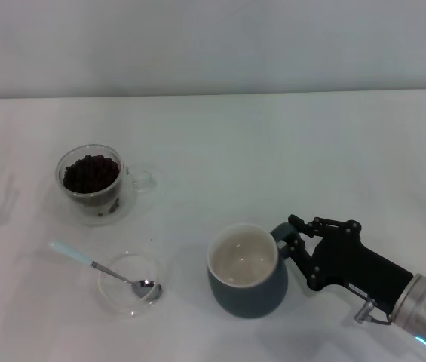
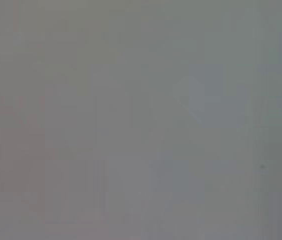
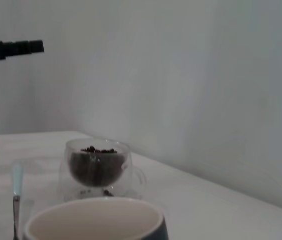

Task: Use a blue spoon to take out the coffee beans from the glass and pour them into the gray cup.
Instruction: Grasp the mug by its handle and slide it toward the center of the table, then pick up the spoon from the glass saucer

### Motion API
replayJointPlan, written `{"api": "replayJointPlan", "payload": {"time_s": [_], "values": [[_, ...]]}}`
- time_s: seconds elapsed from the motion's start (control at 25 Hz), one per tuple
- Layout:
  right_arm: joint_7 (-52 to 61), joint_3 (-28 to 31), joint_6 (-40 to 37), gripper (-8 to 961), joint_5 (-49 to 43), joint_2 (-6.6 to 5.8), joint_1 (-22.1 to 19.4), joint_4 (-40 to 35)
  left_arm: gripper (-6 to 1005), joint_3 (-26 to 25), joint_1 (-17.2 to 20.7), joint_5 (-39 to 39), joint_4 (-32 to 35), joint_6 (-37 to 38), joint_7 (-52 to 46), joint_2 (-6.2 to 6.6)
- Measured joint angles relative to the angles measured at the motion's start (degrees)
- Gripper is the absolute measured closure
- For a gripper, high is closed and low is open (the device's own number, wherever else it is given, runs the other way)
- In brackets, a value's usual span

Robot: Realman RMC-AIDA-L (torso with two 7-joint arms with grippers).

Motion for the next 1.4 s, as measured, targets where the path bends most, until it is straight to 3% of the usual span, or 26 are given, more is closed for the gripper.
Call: {"api": "replayJointPlan", "payload": {"time_s": [0.32,0.56,0.76,1.2,1.4], "values": [[0.2,0.53,0.02,771,0.21,-0.17,-0.25,1.32,285,0.0,0.51,0.0,-0.01,0.58,0.0,0.0],[-0.03,0.82,-0.61,594,0.23,-0.3,-0.49,2.07,286,0.01,0.52,-0.06,-0.01,0.61,0.0,0.03],[-0.14,1.1,-1.97,366,0.15,-0.38,-0.57,4.17,286,0.0,0.52,-0.34,-0.01,0.61,0.0,0.1],[0.23,2.35,-15.39,358,0.36,-0.52,-2.37,12.87,285,-0.18,0.52,-0.47,0.1,0.48,0.35,0.19],[0.25,5.36,-25.06,358,0.35,-0.58,-4.25,18.75,286,-0.33,0.58,-0.53,0.19,0.45,0.35,0.17]]}}
